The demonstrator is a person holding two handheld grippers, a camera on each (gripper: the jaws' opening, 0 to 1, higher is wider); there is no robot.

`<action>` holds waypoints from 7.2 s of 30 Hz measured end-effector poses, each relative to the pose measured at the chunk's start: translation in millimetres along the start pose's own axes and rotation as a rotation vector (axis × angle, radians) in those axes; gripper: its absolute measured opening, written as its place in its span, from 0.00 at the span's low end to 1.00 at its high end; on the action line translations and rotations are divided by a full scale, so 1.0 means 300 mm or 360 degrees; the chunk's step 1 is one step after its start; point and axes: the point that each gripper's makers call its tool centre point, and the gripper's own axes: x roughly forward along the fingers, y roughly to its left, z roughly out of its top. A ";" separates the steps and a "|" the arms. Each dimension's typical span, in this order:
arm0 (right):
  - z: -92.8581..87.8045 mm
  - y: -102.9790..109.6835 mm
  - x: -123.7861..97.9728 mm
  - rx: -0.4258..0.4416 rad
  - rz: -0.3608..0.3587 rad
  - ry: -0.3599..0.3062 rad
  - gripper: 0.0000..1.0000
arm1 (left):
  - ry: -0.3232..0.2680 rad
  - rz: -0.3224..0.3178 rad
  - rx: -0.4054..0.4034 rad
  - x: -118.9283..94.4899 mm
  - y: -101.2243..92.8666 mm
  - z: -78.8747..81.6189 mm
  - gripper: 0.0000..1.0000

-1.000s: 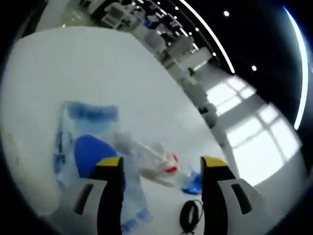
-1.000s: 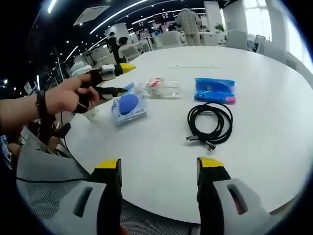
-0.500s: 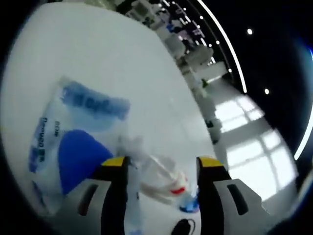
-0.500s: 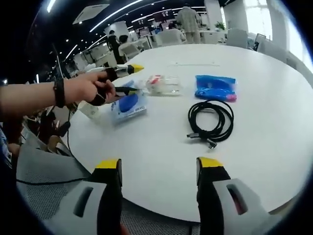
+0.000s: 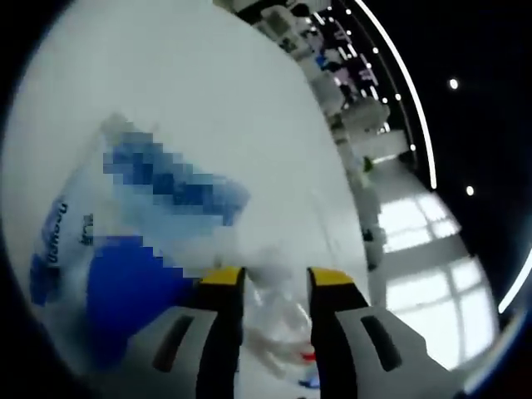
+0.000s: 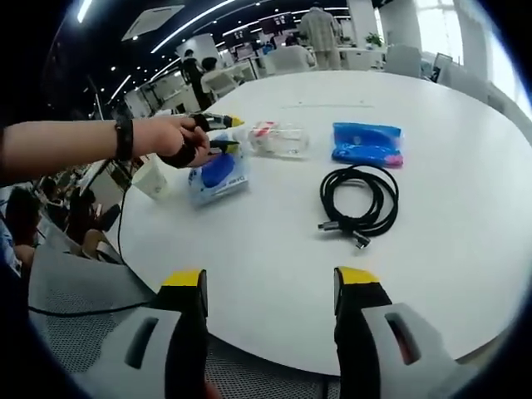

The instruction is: Arrange the tabletop items into an orderly group along one side of the table until the central work area is clear of visible clutter.

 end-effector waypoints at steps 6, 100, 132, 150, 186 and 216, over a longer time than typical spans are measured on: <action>-0.003 -0.009 0.001 0.0023 -0.0005 0.0002 0.61 | -0.0018 0.0030 -0.0072 0.020 0.006 0.016 0.21; 0.018 0.018 -0.003 -0.0028 0.0027 -0.0037 0.61 | 0.0161 -0.0595 0.1731 -0.216 -0.430 -0.321 0.74; 0.005 -0.006 -0.004 0.0049 0.0009 -0.0022 0.60 | 0.0168 -0.0287 0.1695 0.023 -0.278 -0.400 0.81; -0.004 -0.005 -0.004 0.0071 0.0019 -0.0008 0.60 | 0.0175 -0.0277 0.1714 0.017 -0.293 -0.358 0.42; -0.001 0.011 0.000 0.0040 0.0039 -0.0001 0.60 | 0.0049 -0.0228 0.1715 -0.089 -0.309 0.026 0.40; -0.024 0.014 0.010 0.0025 0.0043 0.0047 0.59 | -0.0084 -0.0004 0.1768 -0.177 -0.158 0.505 0.40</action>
